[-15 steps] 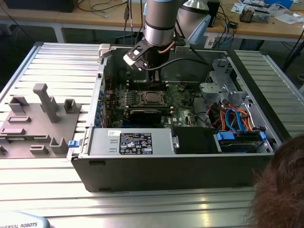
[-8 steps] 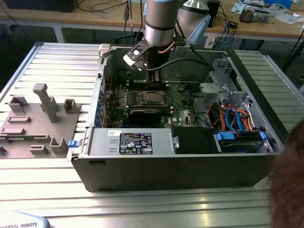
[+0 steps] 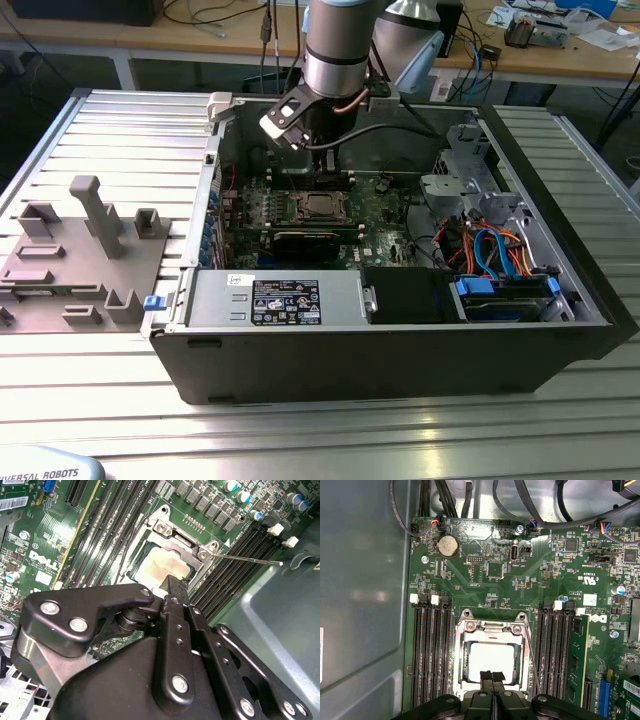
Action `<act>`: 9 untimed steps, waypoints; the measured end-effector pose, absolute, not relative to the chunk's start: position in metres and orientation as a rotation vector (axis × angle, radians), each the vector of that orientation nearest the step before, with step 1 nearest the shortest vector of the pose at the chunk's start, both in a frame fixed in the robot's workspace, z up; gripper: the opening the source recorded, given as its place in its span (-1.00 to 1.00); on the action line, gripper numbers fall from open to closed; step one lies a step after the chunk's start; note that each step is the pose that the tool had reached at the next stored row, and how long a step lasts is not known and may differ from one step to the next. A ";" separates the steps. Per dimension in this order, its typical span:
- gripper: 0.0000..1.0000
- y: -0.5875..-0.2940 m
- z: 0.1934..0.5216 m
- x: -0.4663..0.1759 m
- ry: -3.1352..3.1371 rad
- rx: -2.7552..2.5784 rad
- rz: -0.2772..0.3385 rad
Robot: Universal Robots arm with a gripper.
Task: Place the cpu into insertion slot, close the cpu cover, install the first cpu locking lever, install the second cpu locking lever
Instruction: 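Close the cpu cover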
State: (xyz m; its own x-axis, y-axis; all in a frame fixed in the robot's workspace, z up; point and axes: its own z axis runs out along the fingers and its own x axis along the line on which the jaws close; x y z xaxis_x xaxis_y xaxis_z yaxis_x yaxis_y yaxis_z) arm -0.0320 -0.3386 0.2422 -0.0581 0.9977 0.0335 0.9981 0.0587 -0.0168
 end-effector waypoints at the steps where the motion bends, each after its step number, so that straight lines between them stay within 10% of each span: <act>1: -0.79 -0.339 0.242 -0.032 -2.260 -2.130 -0.017; 9: -0.79 -0.339 0.246 -0.032 -2.259 -2.130 -0.018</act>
